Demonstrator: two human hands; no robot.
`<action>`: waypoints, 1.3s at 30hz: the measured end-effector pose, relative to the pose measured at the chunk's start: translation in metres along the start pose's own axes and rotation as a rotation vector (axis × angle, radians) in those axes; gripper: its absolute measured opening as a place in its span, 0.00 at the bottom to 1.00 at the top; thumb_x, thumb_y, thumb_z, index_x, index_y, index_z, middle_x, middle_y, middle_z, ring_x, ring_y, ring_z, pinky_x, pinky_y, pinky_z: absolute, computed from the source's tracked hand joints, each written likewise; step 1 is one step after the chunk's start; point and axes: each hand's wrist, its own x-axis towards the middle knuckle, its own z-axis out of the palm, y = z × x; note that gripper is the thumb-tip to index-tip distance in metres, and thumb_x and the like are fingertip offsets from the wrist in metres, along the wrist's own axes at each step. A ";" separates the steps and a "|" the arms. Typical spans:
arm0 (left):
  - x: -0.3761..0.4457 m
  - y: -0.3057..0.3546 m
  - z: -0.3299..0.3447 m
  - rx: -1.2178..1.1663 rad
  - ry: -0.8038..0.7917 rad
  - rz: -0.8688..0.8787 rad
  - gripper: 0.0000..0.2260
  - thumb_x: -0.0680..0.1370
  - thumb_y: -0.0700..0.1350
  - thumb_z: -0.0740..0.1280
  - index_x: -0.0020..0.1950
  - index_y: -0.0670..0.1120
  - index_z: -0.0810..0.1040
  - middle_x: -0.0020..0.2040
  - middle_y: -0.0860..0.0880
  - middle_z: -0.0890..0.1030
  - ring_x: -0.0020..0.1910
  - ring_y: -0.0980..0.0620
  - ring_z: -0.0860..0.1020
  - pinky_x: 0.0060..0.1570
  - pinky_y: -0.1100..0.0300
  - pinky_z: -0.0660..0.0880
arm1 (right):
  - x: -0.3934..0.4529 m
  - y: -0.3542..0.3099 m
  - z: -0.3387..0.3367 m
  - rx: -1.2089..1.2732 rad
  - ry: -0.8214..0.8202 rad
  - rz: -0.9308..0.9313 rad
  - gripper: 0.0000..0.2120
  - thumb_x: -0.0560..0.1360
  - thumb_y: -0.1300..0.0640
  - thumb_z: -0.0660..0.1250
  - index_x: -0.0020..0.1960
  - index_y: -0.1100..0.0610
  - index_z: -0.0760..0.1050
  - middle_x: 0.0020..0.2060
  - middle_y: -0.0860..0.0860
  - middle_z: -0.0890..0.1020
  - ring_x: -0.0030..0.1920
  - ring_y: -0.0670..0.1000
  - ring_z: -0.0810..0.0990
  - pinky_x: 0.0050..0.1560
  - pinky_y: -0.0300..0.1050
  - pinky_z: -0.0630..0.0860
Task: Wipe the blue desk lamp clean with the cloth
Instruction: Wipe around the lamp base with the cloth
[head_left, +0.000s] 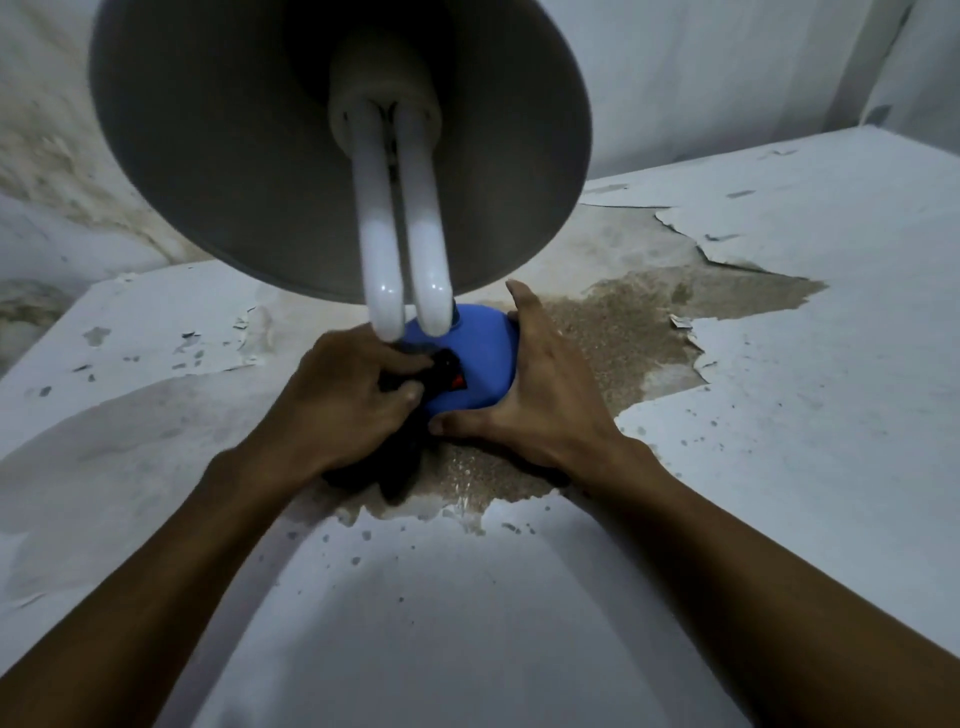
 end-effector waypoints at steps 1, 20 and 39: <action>-0.010 0.000 -0.002 -0.011 0.010 0.007 0.12 0.72 0.44 0.70 0.55 0.53 0.84 0.45 0.56 0.78 0.43 0.55 0.77 0.43 0.64 0.71 | 0.000 0.000 0.000 0.001 -0.004 0.001 0.68 0.52 0.30 0.77 0.80 0.51 0.46 0.73 0.50 0.70 0.72 0.57 0.70 0.68 0.59 0.72; -0.025 -0.005 0.017 -0.144 0.168 -0.142 0.13 0.72 0.37 0.70 0.54 0.49 0.85 0.46 0.51 0.82 0.42 0.60 0.79 0.44 0.79 0.66 | 0.003 0.015 -0.028 -0.029 -0.086 -0.064 0.58 0.60 0.47 0.83 0.80 0.53 0.52 0.71 0.53 0.73 0.68 0.54 0.73 0.66 0.45 0.69; 0.012 0.008 0.016 0.141 0.137 -0.280 0.14 0.76 0.54 0.64 0.58 0.53 0.82 0.47 0.47 0.81 0.45 0.45 0.77 0.44 0.56 0.71 | 0.006 0.023 -0.032 -0.003 -0.052 -0.095 0.52 0.58 0.48 0.83 0.76 0.55 0.63 0.66 0.52 0.76 0.64 0.53 0.75 0.61 0.44 0.72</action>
